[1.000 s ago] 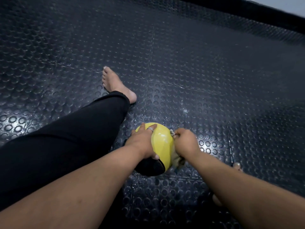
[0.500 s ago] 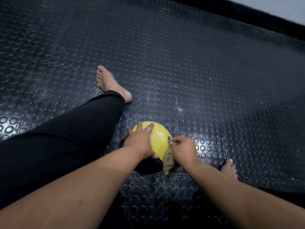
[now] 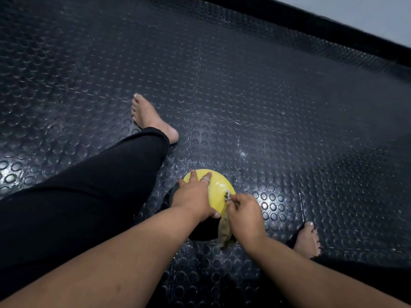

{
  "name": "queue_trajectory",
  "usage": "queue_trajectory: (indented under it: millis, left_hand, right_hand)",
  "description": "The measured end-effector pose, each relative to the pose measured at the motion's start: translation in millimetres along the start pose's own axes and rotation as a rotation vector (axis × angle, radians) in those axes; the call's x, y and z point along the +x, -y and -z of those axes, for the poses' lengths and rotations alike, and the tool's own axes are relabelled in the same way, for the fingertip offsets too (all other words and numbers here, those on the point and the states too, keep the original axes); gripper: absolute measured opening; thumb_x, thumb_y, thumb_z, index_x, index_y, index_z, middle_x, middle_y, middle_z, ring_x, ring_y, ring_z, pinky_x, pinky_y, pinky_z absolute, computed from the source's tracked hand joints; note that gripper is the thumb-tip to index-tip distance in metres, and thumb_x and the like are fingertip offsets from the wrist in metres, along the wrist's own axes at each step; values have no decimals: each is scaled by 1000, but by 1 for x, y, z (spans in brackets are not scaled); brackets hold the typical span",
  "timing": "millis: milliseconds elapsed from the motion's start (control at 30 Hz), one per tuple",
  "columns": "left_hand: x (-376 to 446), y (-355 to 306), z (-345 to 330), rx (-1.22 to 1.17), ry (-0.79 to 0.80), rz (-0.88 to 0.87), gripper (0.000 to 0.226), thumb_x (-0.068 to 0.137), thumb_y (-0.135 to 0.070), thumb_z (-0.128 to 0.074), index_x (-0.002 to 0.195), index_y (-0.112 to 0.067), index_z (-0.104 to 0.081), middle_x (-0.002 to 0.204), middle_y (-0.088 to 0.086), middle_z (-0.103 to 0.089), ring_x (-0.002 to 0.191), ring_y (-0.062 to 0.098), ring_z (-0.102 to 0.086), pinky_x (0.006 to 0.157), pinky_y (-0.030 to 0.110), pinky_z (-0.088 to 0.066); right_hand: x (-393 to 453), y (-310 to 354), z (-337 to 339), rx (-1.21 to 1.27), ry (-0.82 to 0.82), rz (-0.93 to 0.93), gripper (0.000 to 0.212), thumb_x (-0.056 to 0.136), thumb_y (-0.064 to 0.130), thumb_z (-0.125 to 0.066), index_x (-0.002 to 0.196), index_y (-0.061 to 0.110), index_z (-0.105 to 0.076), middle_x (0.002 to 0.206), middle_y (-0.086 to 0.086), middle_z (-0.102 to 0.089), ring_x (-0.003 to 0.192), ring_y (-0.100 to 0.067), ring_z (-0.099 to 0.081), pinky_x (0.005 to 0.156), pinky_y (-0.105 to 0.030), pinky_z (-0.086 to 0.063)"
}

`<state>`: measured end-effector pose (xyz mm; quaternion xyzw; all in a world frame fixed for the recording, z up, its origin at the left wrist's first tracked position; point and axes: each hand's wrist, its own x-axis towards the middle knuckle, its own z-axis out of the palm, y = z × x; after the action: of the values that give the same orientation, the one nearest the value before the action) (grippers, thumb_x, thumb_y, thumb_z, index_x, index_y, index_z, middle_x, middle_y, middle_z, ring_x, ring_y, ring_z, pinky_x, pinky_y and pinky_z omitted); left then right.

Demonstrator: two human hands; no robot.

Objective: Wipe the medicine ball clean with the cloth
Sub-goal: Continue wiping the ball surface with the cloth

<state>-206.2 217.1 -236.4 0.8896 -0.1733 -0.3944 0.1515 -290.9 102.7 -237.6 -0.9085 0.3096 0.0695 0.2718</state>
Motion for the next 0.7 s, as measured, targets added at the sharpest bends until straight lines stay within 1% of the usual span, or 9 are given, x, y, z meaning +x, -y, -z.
queue_trajectory:
  millis: [67,200,267,333,433,467,533,633,700]
  left_hand:
    - [1,1,2,3,5,5,116,70,-48,-82,155,-35,-5,164,3,2,147,39,-13,114,46,-32]
    - [0,3,5,2,29,-7,115,71,-45,-83,155,-37,-5,164,2,2,147,38,-12,116,46,-30]
    - [-1,3,5,-13,20,-7,114,72,-45,-83,155,-37,-5,164,2,2,148,36,-11,116,46,-30]
    - [0,3,4,-32,10,-4,113,72,-45,-82,155,-37,-6,164,1,2,148,36,-10,115,46,-30]
    - [1,0,2,-31,7,4,113,72,-45,-82,155,-36,-7,164,1,2,148,37,-10,114,47,-32]
    - [1,-1,2,-24,8,5,113,72,-45,-83,155,-35,-7,164,2,2,148,38,-10,113,47,-33]
    - [2,-2,1,-11,17,7,114,72,-45,-83,155,-35,-6,164,2,3,148,39,-9,113,48,-33]
    - [2,-1,3,4,29,14,114,72,-44,-83,155,-36,-5,164,2,5,148,38,-8,114,48,-32]
    - [2,1,5,7,37,16,115,72,-44,-83,155,-36,-4,164,1,6,148,37,-8,115,48,-30]
  right_hand:
    - [13,4,4,-33,21,14,25,93,15,-53,111,7,-67,109,-9,-61,94,-18,-55,71,-11,-27]
    - [46,20,4,-111,84,67,25,93,16,-50,109,11,-69,109,-11,-61,102,-27,-58,77,-22,-38]
    - [52,26,5,-145,98,100,26,93,14,-49,111,10,-68,111,-11,-58,105,-27,-56,83,-24,-39]
    - [46,21,6,-139,99,158,26,93,13,-50,111,8,-68,104,-8,-55,102,-26,-55,82,-22,-35]
    - [17,4,9,-90,70,224,23,94,13,-52,108,5,-68,92,0,-49,86,-17,-51,78,-18,-35]
    - [9,-1,9,-73,62,231,24,94,12,-53,110,4,-68,91,2,-47,84,-13,-48,77,-15,-34]
    - [4,-5,7,-56,42,232,26,94,12,-53,114,4,-66,93,3,-48,85,-11,-47,78,-11,-32]
    - [18,5,5,-65,33,204,26,94,13,-51,113,4,-67,96,0,-49,91,-18,-53,82,-17,-36]
    - [34,18,7,-98,62,213,25,92,10,-49,107,4,-69,93,-1,-47,93,-22,-55,80,-21,-36]
